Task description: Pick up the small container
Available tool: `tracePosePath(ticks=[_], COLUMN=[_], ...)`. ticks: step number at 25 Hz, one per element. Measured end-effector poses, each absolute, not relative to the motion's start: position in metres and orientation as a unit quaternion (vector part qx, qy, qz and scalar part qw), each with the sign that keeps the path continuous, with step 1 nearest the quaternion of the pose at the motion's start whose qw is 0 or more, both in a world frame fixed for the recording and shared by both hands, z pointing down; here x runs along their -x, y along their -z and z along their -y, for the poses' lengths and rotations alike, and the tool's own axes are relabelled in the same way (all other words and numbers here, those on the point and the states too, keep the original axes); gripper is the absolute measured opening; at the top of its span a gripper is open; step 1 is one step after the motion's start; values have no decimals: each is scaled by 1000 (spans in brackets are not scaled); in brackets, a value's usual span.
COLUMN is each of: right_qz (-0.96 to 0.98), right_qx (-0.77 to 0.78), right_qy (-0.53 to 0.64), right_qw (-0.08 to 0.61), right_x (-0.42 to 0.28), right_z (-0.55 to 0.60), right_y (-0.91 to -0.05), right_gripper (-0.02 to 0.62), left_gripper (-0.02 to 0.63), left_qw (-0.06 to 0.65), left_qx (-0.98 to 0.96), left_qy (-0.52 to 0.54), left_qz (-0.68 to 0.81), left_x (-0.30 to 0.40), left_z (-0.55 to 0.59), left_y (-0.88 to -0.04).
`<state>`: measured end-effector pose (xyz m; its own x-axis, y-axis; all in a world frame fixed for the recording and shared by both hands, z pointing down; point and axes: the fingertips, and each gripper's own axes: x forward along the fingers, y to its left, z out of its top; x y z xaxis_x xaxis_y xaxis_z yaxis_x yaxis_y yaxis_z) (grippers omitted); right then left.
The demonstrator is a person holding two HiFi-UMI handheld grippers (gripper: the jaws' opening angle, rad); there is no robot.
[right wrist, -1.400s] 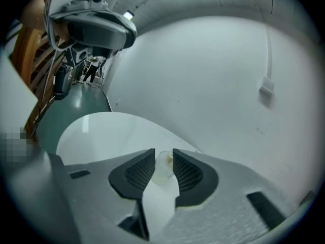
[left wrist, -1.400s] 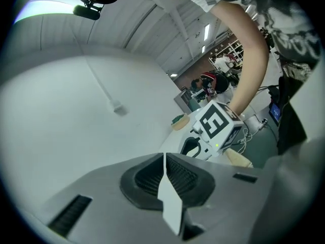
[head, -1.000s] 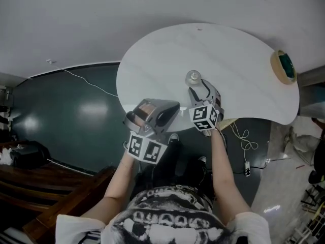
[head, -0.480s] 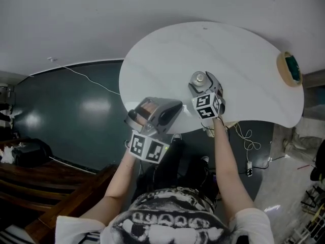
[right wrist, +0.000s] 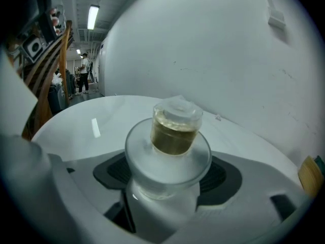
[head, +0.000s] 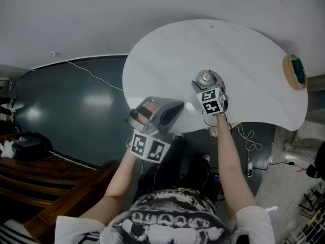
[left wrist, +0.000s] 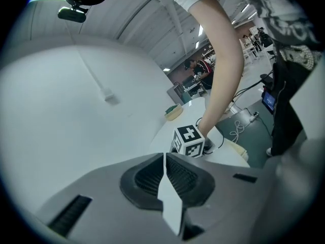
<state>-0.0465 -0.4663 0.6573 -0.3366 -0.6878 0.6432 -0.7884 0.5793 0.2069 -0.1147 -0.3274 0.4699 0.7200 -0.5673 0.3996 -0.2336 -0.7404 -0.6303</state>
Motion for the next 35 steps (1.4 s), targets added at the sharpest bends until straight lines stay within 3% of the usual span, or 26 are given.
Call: tracePosePath(ticks=[16, 35], right_qz=[817, 829], right_qx=[-473, -493], right_qy=[-78, 14], right_qw=[322, 263], right_x=[54, 34], right_z=[458, 405], right_y=[-643, -519], right_gripper=[351, 350], left_gripper=[14, 14], left_qw=[277, 284], left_qx=[878, 880], left_qy=[313, 294], left_qz=[-235, -243], left_x=[130, 108], left_z=[319, 310], left_y=[-472, -457])
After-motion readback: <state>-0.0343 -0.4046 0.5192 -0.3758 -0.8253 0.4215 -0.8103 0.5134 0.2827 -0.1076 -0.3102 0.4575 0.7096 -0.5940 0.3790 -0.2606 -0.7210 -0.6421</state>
